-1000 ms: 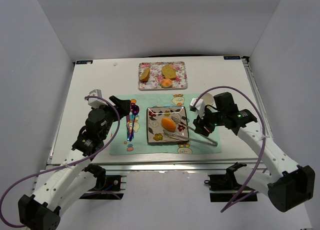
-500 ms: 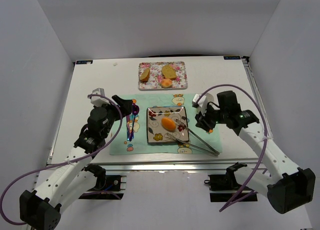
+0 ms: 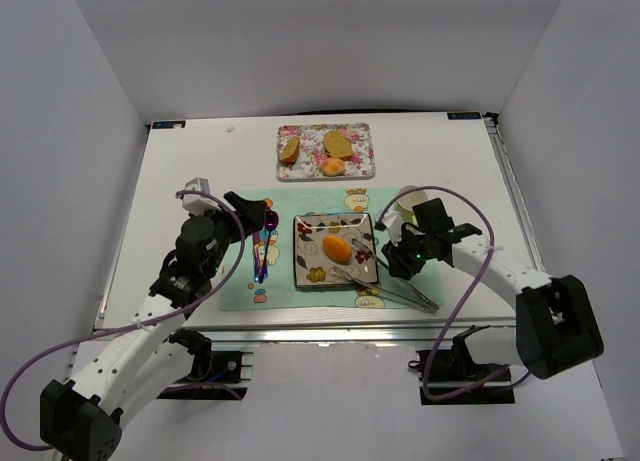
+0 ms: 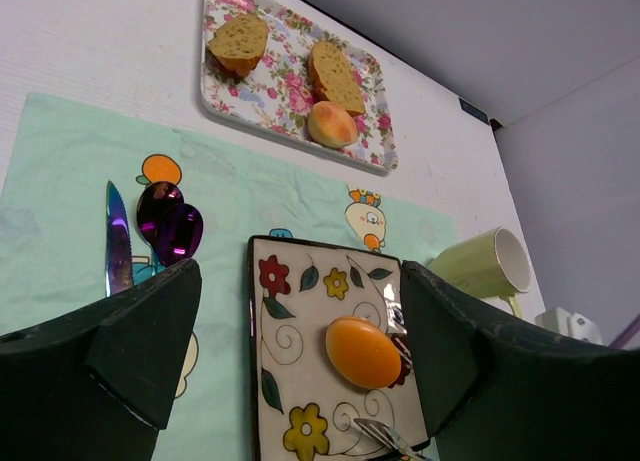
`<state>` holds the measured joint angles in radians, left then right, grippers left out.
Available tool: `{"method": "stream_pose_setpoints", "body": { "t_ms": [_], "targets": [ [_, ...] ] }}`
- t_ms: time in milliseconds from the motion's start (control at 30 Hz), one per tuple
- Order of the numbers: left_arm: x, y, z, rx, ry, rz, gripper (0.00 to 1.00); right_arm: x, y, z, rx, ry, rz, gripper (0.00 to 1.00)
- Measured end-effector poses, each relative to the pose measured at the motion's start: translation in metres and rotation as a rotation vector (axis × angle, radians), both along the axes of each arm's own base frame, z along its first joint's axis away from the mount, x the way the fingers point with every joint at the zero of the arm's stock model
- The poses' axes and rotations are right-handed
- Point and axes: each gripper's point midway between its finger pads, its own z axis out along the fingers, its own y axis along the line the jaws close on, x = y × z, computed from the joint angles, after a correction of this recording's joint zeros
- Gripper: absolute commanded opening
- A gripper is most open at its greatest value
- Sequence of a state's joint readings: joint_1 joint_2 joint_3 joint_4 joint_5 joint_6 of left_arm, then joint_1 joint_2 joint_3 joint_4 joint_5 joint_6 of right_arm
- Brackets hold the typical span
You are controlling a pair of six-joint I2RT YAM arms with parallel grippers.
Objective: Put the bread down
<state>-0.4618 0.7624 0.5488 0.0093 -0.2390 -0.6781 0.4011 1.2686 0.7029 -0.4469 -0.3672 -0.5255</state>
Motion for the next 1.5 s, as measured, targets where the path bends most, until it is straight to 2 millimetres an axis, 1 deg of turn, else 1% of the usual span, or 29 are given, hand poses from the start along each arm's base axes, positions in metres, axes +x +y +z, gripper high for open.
{"method": "stream_pose_setpoints", "body": {
  "t_ms": [100,133,233,267,300,400,467,500,567,633,667,733,767,800,833,867,900,933,967,1000,1033,1100,1167,1267,1367,1467,1500],
  "targets": [
    [-0.001,0.000,-0.004,-0.001,0.008,0.001,0.89,0.002,0.002,-0.012,-0.007,0.036,-0.006,0.40],
    [-0.001,0.000,-0.004,-0.002,0.009,0.001,0.89,0.002,0.003,-0.016,-0.007,0.050,-0.008,0.31],
    [-0.001,0.000,-0.004,-0.005,0.011,0.002,0.89,-0.001,0.004,-0.026,-0.008,0.090,-0.008,0.13],
    [-0.001,0.000,-0.005,-0.006,0.011,0.002,0.89,-0.002,0.005,-0.028,-0.007,0.101,-0.007,0.03],
    [-0.001,0.000,-0.005,-0.006,0.011,0.002,0.88,-0.002,0.005,-0.028,-0.005,0.105,-0.007,0.00],
    [-0.001,0.000,-0.005,-0.006,0.011,0.003,0.86,-0.004,0.006,-0.025,-0.001,0.103,0.002,0.00],
    [-0.001,0.000,-0.005,-0.006,0.012,0.002,0.82,-0.004,0.005,-0.018,0.005,0.092,0.012,0.00],
    [-0.001,0.000,-0.005,-0.005,0.012,0.001,0.80,-0.004,0.005,-0.011,0.013,0.078,0.022,0.00],
    [-0.001,-0.001,-0.006,-0.005,0.015,-0.004,0.77,0.000,0.008,0.014,0.049,0.018,0.045,0.00],
    [-0.001,-0.003,-0.007,-0.005,0.018,-0.012,0.75,0.007,0.010,0.046,0.092,-0.072,0.063,0.00],
    [0.000,-0.004,-0.008,-0.004,0.020,-0.016,0.75,0.014,0.012,0.068,0.125,-0.140,0.066,0.00],
    [0.001,-0.006,-0.009,-0.004,0.023,-0.022,0.75,0.028,0.009,0.107,0.168,-0.250,0.035,0.00],
    [0.001,-0.007,-0.010,-0.004,0.025,-0.026,0.75,0.036,0.005,0.123,0.188,-0.287,-0.003,0.00],
    [0.002,-0.008,-0.011,-0.004,0.027,-0.031,0.76,0.048,-0.002,0.140,0.206,-0.327,-0.061,0.00],
    [0.002,-0.009,-0.012,-0.003,0.030,-0.036,0.77,0.062,-0.014,0.154,0.218,-0.359,-0.149,0.00],
    [0.002,-0.010,-0.013,-0.002,0.034,-0.040,0.79,0.076,-0.028,0.164,0.226,-0.374,-0.235,0.00],
    [0.002,-0.011,-0.014,-0.001,0.037,-0.046,0.82,0.092,-0.046,0.172,0.233,-0.384,-0.338,0.00],
    [0.003,-0.012,-0.016,0.003,0.042,-0.052,0.82,0.108,-0.067,0.177,0.228,-0.386,-0.445,0.00],
    [0.003,-0.014,-0.018,0.006,0.047,-0.062,0.83,0.124,-0.089,0.177,0.219,-0.374,-0.550,0.00],
    [0.004,-0.016,-0.021,0.012,0.055,-0.072,0.84,0.137,-0.106,0.175,0.212,-0.361,-0.629,0.00],
    [0.004,-0.019,-0.025,0.018,0.064,-0.086,0.84,0.151,-0.127,0.168,0.188,-0.338,-0.720,0.00],
    [0.005,-0.025,-0.034,0.030,0.090,-0.118,0.84,0.167,-0.155,0.140,0.143,-0.261,-0.848,0.00],
    [0.005,-0.033,-0.047,0.045,0.127,-0.156,0.85,0.171,-0.175,0.103,0.089,-0.166,-0.936,0.00],
    [0.003,-0.044,-0.065,0.056,0.181,-0.217,0.85,0.166,-0.192,0.052,0.016,-0.039,-1.023,0.00],
    [-0.001,-0.054,-0.075,0.060,0.215,-0.271,0.86,0.164,-0.201,0.018,-0.037,0.035,-1.070,0.00],
    [-0.003,-0.070,-0.079,0.078,0.232,-0.332,0.88,0.167,-0.205,-0.010,-0.071,0.081,-1.089,0.16],
    [-0.004,-0.078,-0.079,0.092,0.234,-0.359,0.90,0.167,-0.206,-0.018,-0.081,0.098,-1.092,0.23]
  ]
}}
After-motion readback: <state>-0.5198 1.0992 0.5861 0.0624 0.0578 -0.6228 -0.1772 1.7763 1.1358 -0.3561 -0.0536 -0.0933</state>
